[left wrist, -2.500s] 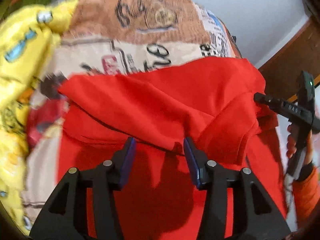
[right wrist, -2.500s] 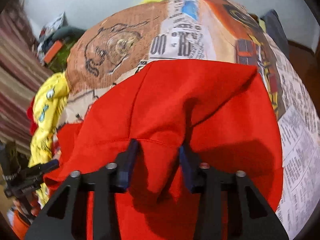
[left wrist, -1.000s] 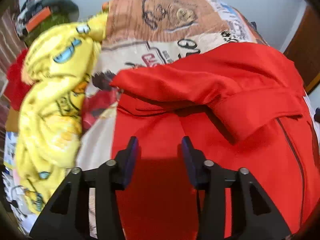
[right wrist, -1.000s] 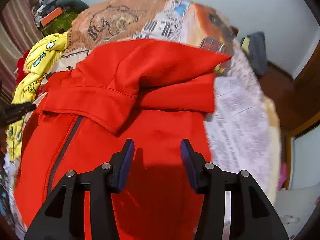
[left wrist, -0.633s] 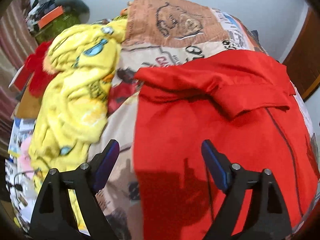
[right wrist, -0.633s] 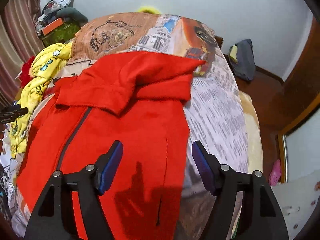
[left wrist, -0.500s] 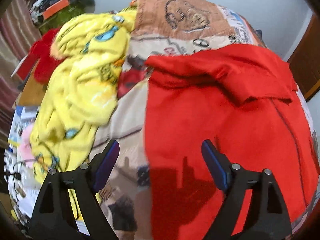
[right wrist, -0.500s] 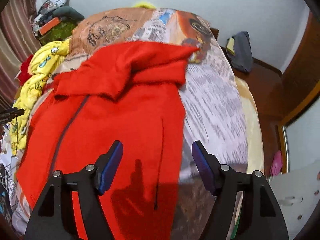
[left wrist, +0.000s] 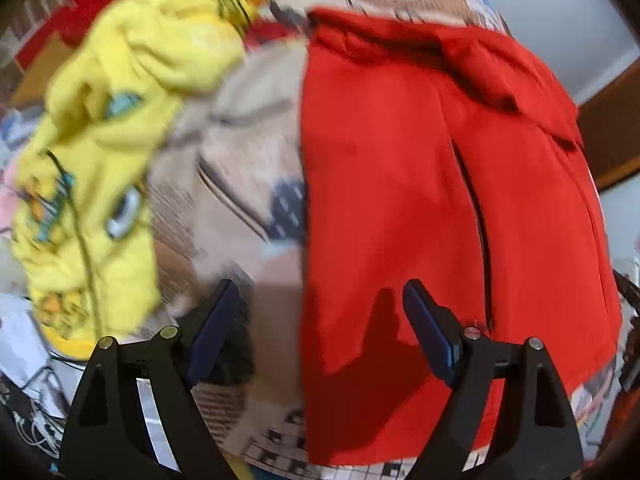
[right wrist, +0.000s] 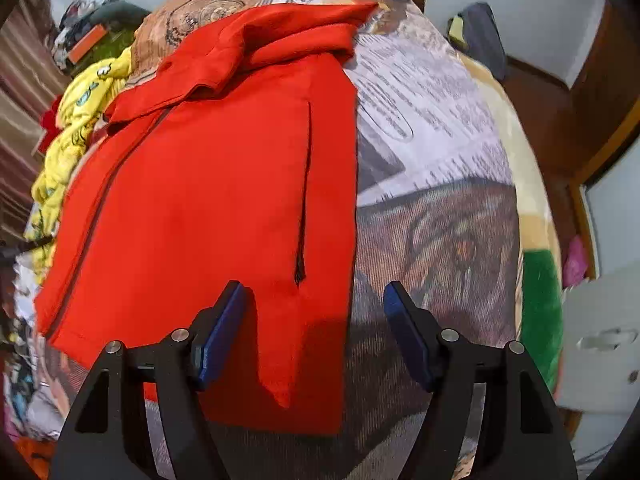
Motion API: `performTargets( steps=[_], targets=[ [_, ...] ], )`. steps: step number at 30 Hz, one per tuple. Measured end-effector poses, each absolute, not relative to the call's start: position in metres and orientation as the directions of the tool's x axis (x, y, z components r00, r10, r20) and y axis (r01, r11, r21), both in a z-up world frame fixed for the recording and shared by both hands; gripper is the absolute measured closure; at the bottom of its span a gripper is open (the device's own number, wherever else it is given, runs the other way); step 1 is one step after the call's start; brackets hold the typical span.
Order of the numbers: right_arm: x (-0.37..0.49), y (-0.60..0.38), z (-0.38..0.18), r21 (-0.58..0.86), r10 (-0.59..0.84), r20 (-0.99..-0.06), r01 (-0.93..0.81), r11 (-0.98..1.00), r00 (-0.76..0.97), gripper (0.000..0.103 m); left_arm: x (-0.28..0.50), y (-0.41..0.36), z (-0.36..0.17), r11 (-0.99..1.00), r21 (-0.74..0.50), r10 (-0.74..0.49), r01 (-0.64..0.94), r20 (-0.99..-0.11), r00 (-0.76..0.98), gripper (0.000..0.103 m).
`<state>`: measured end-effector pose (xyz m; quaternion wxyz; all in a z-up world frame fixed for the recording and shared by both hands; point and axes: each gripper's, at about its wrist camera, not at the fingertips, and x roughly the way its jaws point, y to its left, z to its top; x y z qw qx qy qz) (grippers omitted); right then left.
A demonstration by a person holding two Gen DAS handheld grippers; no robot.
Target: Fold large clothes
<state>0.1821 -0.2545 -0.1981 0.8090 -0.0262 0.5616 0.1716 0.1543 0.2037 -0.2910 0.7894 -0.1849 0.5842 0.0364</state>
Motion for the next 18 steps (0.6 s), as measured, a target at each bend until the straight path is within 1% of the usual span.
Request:
performTargets(
  steps=[3, 6, 8, 10, 11, 12, 13, 14, 15, 16, 17, 18],
  targets=[
    [0.183, -0.263, -0.203, 0.219, 0.300, -0.908, -0.279, 0.935, 0.294, 0.035, 0.151, 0.196, -0.308, 0.920, -0.281, -0.207, -0.272, -0.940, 0.273, 0.019],
    [0.185, -0.264, -0.206, 0.258, 0.336, -0.896, -0.275, 0.926, 0.291, 0.032, 0.148, 0.189, -0.314, 0.918, -0.276, -0.193, -0.284, -0.938, 0.289, 0.019],
    [0.184, -0.260, -0.207, 0.268, 0.351, -0.890, -0.287, 0.920, 0.292, 0.033, 0.146, 0.190, -0.313, 0.908, -0.292, -0.199, -0.301, -0.932, 0.303, 0.024],
    [0.185, -0.257, -0.209, 0.294, 0.380, -0.879, -0.298, 0.908, 0.289, 0.036, 0.144, 0.187, -0.309, 0.911, -0.290, -0.198, -0.292, -0.931, 0.307, 0.038],
    [0.185, -0.255, -0.209, 0.304, 0.392, -0.874, -0.307, 0.902, 0.286, 0.043, 0.142, 0.186, -0.308, 0.918, -0.284, -0.196, -0.275, -0.931, 0.308, 0.043],
    [0.184, -0.253, -0.209, 0.312, 0.404, -0.870, -0.316, 0.896, 0.284, 0.054, 0.140, 0.184, -0.304, 0.924, -0.285, -0.201, -0.254, -0.929, 0.310, 0.052],
    [0.184, -0.250, -0.209, 0.328, 0.422, -0.864, -0.329, 0.885, 0.275, 0.058, 0.138, 0.183, -0.302, 0.926, -0.290, -0.209, -0.241, -0.927, 0.312, 0.060],
    [0.184, -0.249, -0.209, 0.329, 0.425, -0.863, -0.333, 0.884, 0.273, 0.061, 0.136, 0.181, -0.300, 0.927, -0.299, -0.221, -0.227, -0.923, 0.314, 0.063],
    [0.184, -0.248, -0.209, 0.329, 0.425, -0.863, -0.334, 0.883, 0.274, 0.069, 0.135, 0.178, -0.297, 0.929, -0.303, -0.228, -0.213, -0.921, 0.316, 0.073],
    [0.184, -0.247, -0.209, 0.338, 0.435, -0.858, -0.338, 0.878, 0.273, 0.075, 0.133, 0.176, -0.295, 0.930, -0.309, -0.236, -0.202, -0.918, 0.318, 0.088],
    [0.186, -0.246, -0.209, 0.354, 0.450, -0.853, -0.338, 0.872, 0.266, 0.081, 0.134, 0.174, -0.295, 0.928, -0.317, -0.247, -0.195, -0.916, 0.315, 0.094],
    [0.187, -0.246, -0.209, 0.367, 0.459, -0.849, -0.333, 0.869, 0.262, 0.084, 0.134, 0.172, -0.294, 0.929, -0.314, -0.243, -0.194, -0.917, 0.317, 0.098]
  ],
)
